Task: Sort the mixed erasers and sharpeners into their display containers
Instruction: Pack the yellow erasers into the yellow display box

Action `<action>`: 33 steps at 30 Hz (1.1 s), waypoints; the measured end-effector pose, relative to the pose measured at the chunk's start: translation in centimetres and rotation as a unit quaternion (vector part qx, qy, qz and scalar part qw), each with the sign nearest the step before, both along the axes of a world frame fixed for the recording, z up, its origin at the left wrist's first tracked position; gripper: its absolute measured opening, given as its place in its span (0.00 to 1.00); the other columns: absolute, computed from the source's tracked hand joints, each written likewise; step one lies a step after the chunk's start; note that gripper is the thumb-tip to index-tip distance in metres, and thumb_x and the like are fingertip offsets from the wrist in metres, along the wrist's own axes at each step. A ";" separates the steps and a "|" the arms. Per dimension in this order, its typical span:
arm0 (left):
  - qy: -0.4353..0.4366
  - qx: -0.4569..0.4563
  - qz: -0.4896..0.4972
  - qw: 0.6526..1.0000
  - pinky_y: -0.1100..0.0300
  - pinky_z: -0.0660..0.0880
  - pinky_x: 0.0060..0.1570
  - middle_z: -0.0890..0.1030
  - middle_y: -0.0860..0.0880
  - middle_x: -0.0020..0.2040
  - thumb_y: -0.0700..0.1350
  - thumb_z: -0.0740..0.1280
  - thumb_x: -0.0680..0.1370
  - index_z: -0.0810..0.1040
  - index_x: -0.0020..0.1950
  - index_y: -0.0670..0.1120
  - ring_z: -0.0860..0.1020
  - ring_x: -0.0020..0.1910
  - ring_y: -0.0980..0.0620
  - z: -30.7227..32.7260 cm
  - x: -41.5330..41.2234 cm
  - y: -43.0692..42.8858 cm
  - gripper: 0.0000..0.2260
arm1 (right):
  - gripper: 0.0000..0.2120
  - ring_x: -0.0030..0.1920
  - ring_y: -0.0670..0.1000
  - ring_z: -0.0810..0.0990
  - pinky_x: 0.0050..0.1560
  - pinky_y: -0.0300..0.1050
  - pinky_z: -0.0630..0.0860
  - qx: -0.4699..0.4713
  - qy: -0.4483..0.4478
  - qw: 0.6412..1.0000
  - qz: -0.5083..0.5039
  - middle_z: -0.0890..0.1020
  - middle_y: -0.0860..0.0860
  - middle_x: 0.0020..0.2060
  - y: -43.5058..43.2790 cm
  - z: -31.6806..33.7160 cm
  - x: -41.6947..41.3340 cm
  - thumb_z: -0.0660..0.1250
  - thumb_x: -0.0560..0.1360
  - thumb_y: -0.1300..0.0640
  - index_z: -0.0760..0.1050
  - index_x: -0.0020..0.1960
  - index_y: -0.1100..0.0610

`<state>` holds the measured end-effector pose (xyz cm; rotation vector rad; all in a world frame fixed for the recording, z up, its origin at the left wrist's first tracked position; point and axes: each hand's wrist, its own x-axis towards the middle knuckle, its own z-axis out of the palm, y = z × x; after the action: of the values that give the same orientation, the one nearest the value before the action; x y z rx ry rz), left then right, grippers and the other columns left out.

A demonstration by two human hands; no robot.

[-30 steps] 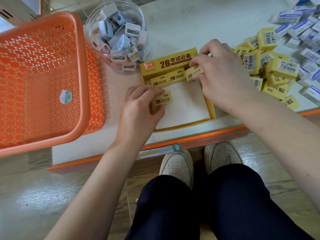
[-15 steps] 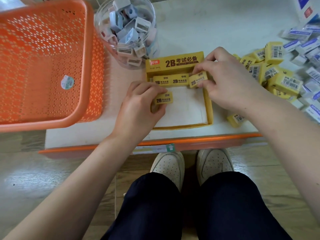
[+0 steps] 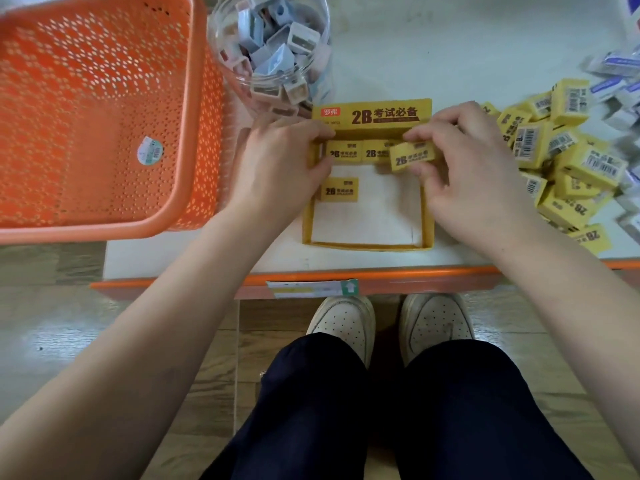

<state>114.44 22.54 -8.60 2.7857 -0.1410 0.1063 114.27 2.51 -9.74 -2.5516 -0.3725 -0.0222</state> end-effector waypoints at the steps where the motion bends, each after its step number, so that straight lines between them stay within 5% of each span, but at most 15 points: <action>1: 0.004 0.009 -0.006 1.000 0.56 0.67 0.56 0.81 0.49 0.59 0.47 0.68 0.75 0.79 0.61 0.49 0.75 0.59 0.46 0.0 0.2 -0.1 0.14 | 0.14 0.57 0.58 0.69 0.59 0.54 0.67 -0.006 0.001 1.000 0.026 0.74 0.55 0.54 0.1 0.2 -0.1 0.66 0.74 0.59 0.76 0.60 0.58; 5: 0.030 0.030 -0.013 0.999 0.55 0.69 0.55 0.79 0.50 0.60 0.48 0.67 0.76 0.76 0.64 0.51 0.75 0.59 0.47 -0.2 0.6 -0.6 0.16 | 0.16 0.59 0.56 0.65 0.58 0.52 0.59 -0.112 0.025 0.989 0.096 0.76 0.48 0.56 1.0 0.3 -0.8 0.65 0.73 0.51 0.77 0.60 0.50; 12: 0.056 0.102 -0.036 0.993 0.53 0.70 0.48 0.77 0.50 0.59 0.52 0.68 0.75 0.78 0.61 0.52 0.73 0.59 0.46 0.3 1.9 -1.2 0.15 | 0.14 0.56 0.60 0.71 0.58 0.55 0.68 -0.073 -0.004 0.997 0.017 0.77 0.57 0.53 1.3 0.4 0.7 0.64 0.75 0.59 0.77 0.60 0.59; 24: -0.038 0.081 -0.003 0.996 0.58 0.65 0.39 0.79 0.53 0.56 0.45 0.68 0.75 0.80 0.56 0.50 0.71 0.57 0.48 -0.7 1.1 -0.2 0.11 | 0.14 0.57 0.56 0.69 0.50 0.52 0.71 -0.131 -0.002 0.991 0.006 0.72 0.55 0.52 2.0 0.4 1.7 0.64 0.76 0.56 0.76 0.60 0.58; 27: -0.048 0.027 -0.006 0.998 0.58 0.69 0.44 0.77 0.49 0.56 0.41 0.70 0.72 0.81 0.52 0.45 0.72 0.57 0.48 -1.8 1.0 -0.1 0.09 | 0.15 0.57 0.55 0.70 0.47 0.50 0.71 -0.129 -0.009 0.992 0.002 0.72 0.54 0.53 2.2 0.4 1.7 0.64 0.75 0.52 0.76 0.60 0.57; 30: -0.048 -0.057 0.007 0.997 0.69 0.65 0.53 0.78 0.44 0.55 0.37 0.72 0.69 0.82 0.50 0.40 0.76 0.55 0.46 -2.3 0.9 -0.1 0.11 | 0.15 0.53 0.55 0.73 0.41 0.46 0.69 -0.131 -0.030 0.991 -0.002 0.73 0.53 0.54 2.6 0.3 1.8 0.63 0.76 0.51 0.76 0.59 0.57; 33: -0.036 -0.079 0.022 0.996 0.59 0.74 0.54 0.80 0.45 0.54 0.39 0.72 0.70 0.82 0.52 0.40 0.78 0.52 0.47 -2.3 0.8 -0.1 0.12 | 0.13 0.50 0.56 0.75 0.39 0.45 0.68 -0.125 -0.028 0.992 -0.001 0.73 0.53 0.52 2.8 0.1 1.7 0.63 0.77 0.52 0.78 0.58 0.55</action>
<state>115.23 22.44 -10.92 2.6287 -0.0842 0.2190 115.99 5.32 -9.63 -2.8033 -0.4173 -0.0496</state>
